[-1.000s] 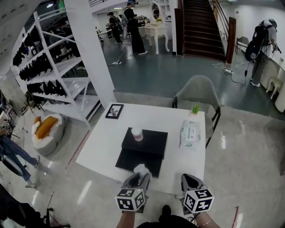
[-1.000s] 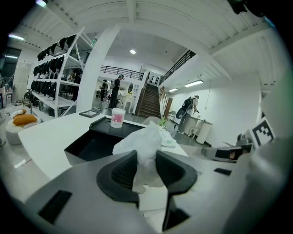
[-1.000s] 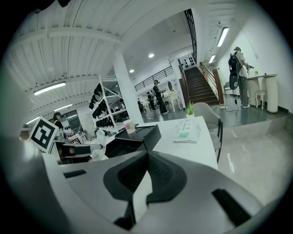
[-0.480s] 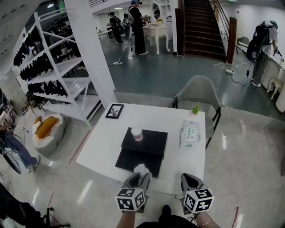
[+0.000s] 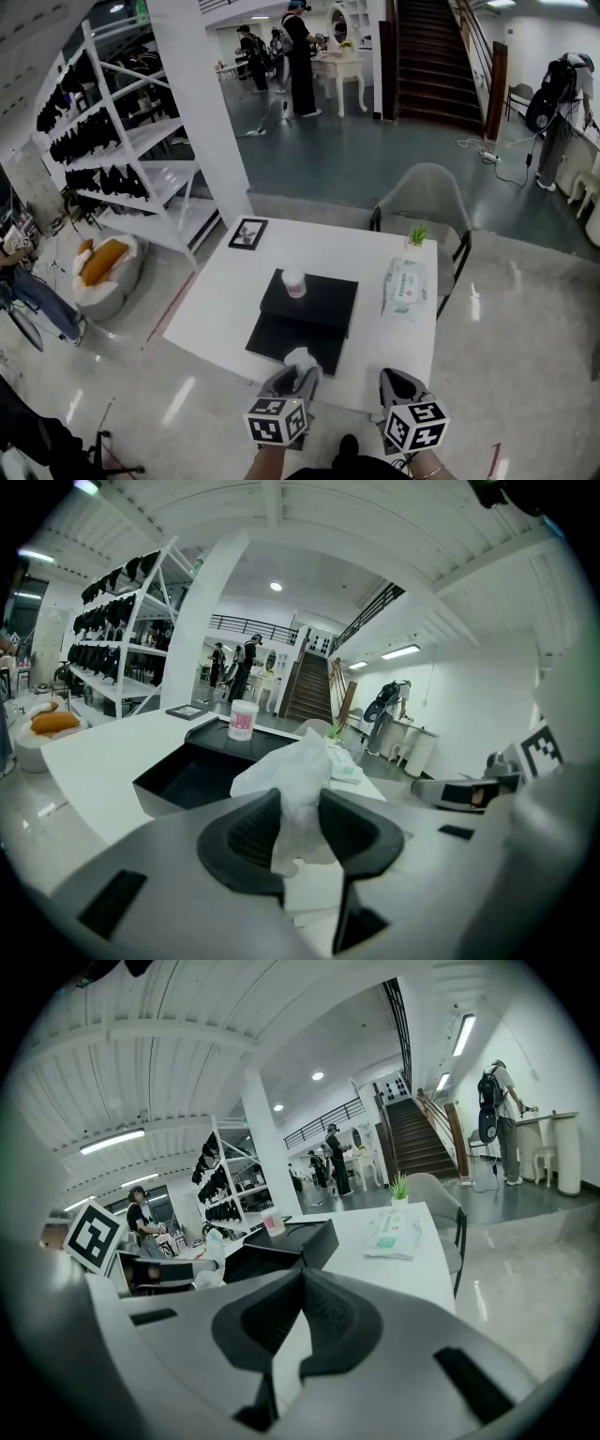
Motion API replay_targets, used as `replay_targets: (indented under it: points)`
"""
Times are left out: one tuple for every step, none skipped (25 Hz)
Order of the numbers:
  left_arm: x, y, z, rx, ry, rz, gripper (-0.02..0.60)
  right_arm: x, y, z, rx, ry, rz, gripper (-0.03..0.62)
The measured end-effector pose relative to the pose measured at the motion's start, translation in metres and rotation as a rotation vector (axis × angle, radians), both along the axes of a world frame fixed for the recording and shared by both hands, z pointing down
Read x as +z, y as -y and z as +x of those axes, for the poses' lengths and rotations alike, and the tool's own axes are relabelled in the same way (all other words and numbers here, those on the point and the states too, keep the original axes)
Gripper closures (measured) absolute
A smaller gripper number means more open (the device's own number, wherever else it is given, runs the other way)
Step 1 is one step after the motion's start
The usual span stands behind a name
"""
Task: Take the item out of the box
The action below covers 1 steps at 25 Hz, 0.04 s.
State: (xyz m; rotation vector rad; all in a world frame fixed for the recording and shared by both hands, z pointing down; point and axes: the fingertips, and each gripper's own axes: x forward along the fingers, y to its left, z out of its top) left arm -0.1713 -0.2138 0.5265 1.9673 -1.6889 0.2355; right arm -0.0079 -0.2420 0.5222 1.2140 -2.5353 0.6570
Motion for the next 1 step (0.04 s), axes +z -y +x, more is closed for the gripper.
replay_targets:
  points:
    - [0.0001, -0.0001, 0.0003, 0.001, -0.001, 0.0, 0.456, -0.0004, -0.0003, -0.0005, 0.001, 0.001, 0.001, 0.594]
